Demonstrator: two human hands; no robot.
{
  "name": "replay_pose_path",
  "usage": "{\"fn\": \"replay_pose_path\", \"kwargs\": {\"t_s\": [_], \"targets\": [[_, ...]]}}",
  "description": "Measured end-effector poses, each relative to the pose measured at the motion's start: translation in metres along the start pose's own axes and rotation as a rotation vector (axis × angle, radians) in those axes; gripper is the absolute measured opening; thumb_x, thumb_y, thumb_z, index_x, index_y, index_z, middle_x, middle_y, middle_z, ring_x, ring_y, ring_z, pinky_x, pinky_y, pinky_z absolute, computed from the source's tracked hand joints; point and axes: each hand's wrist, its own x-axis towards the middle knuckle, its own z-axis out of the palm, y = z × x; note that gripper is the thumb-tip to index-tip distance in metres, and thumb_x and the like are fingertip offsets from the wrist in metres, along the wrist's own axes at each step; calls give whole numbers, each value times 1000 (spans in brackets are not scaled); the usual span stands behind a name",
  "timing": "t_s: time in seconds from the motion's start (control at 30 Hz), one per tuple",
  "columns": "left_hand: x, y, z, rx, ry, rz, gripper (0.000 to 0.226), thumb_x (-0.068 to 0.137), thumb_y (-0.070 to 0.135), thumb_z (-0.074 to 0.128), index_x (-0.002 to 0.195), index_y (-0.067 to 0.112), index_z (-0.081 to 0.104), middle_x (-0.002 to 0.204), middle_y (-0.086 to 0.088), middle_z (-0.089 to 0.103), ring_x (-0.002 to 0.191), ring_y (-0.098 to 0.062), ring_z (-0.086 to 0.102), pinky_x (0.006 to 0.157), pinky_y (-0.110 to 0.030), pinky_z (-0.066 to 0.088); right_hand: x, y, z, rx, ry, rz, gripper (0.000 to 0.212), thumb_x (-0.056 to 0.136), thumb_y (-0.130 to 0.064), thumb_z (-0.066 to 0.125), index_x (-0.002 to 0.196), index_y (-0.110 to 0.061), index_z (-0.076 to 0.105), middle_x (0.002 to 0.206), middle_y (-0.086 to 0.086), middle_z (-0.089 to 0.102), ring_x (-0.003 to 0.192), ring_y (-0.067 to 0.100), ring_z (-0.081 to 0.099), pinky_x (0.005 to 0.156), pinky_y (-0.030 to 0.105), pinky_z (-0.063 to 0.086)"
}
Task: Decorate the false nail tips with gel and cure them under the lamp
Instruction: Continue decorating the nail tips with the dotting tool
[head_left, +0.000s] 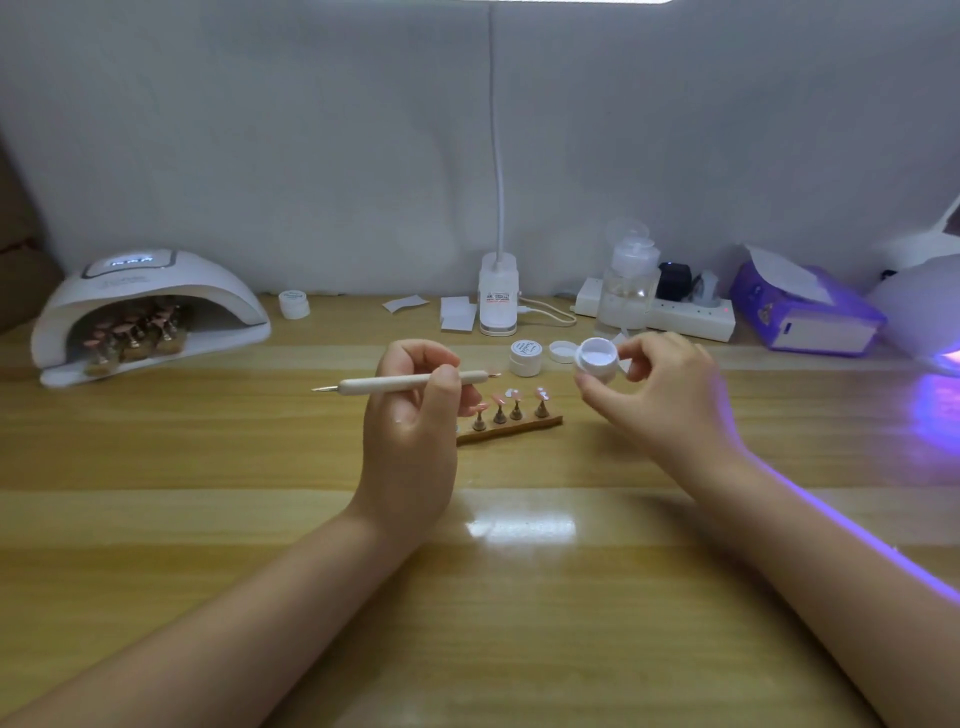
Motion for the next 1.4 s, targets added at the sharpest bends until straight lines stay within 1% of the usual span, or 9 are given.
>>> {"fn": "replay_pose_path", "kwargs": {"t_s": [0.2,0.33,0.5,0.63,0.7,0.8,0.9,1.07,1.4], "targets": [[-3,-9,0,46,-35,3,8,81,21,45,83,15,50,65,11,65,62,-3,59,60,-18,49,1,20,8,-123,-222,184,31,73,-45,67,92,-20,65,86,-2,58,94,23,54,70,29,37],[-2,-11,-2,77,-39,-6,10,81,23,45,80,16,51,60,10,62,60,-4,58,60,-18,49,0,20,9,-193,-250,177,31,73,-46,65,90,-19,66,86,-3,56,94,23,53,68,28,36],[-3,-12,-3,90,-35,-12,11,81,23,45,79,14,51,60,12,63,59,-2,58,60,-17,49,-1,20,8,-208,-296,191,33,75,-45,60,81,-14,68,83,2,63,89,25,55,69,33,46],[-2,-13,-5,130,-22,2,11,82,24,45,79,16,51,59,13,62,59,-1,58,60,-17,49,-1,16,7,-168,-232,147,42,78,-37,64,112,-12,61,107,6,55,106,25,51,84,30,39],[-2,-15,-6,150,-10,16,11,82,24,45,79,16,51,59,12,62,59,-1,58,60,-18,49,-2,6,4,-39,-73,30,34,79,-24,66,109,-9,62,98,5,53,94,21,51,79,26,37],[-1,-17,-6,155,13,23,10,82,24,45,79,17,51,60,12,62,59,-1,58,59,-17,49,-7,-18,-2,67,7,-138,7,80,-19,64,79,-12,63,65,-10,42,61,7,41,58,25,29],[0,-19,-6,148,23,35,9,84,23,45,79,17,50,60,12,63,58,0,59,59,-13,47,-17,-39,8,51,-92,-176,22,83,-28,61,64,-17,63,50,-11,41,49,7,39,47,25,27],[-1,-22,-7,172,18,39,9,84,24,45,79,18,50,61,13,63,59,-1,59,59,-15,47,-27,-42,30,-173,-293,-168,28,90,-35,47,85,-17,68,83,-1,68,82,20,60,62,31,50],[-2,-22,-7,208,-4,45,10,84,24,45,80,18,51,64,13,63,62,-1,58,62,-22,49,-29,-33,46,-305,-251,-207,33,96,-40,38,88,-20,62,88,3,67,83,24,60,53,27,28]]}}
